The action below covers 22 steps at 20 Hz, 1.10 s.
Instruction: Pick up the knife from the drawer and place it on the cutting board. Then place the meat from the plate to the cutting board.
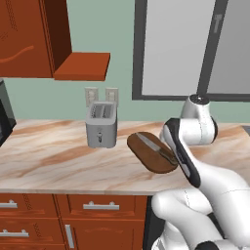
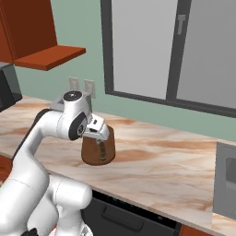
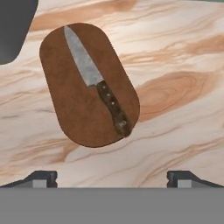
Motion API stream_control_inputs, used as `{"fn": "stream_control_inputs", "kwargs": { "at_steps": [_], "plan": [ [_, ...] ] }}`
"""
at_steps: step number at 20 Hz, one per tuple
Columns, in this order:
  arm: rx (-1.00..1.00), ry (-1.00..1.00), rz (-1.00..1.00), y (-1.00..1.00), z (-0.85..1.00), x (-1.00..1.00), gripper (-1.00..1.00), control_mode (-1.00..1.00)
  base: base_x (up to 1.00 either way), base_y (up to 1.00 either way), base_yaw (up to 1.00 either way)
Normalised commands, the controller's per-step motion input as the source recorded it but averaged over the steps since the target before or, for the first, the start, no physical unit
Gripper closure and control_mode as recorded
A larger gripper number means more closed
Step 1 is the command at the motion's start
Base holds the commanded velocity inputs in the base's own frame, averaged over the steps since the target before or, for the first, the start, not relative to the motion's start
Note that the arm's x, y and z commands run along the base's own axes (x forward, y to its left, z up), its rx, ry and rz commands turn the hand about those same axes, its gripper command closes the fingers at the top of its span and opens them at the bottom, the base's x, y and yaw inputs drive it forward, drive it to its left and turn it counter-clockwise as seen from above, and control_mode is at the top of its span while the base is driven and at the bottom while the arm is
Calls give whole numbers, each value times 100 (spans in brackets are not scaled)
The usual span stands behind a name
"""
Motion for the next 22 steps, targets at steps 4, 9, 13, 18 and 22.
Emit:
{"fn": "stream_control_inputs", "kwargs": {
  "at_steps": [4,9,13,18,22],
  "plan": [
    [0,-1,0,0,37,-29,-100,-100,0,0,0],
    [0,0,0,0,32,-29,-100,-100,0,0,0],
    [0,0,0,0,22,-8,-100,-100,0,0,0],
    [0,0,0,0,10,0,-100,100,0,-6,0],
    [0,0,0,0,0,0,-100,100,-23,-93,0]
  ]
}}
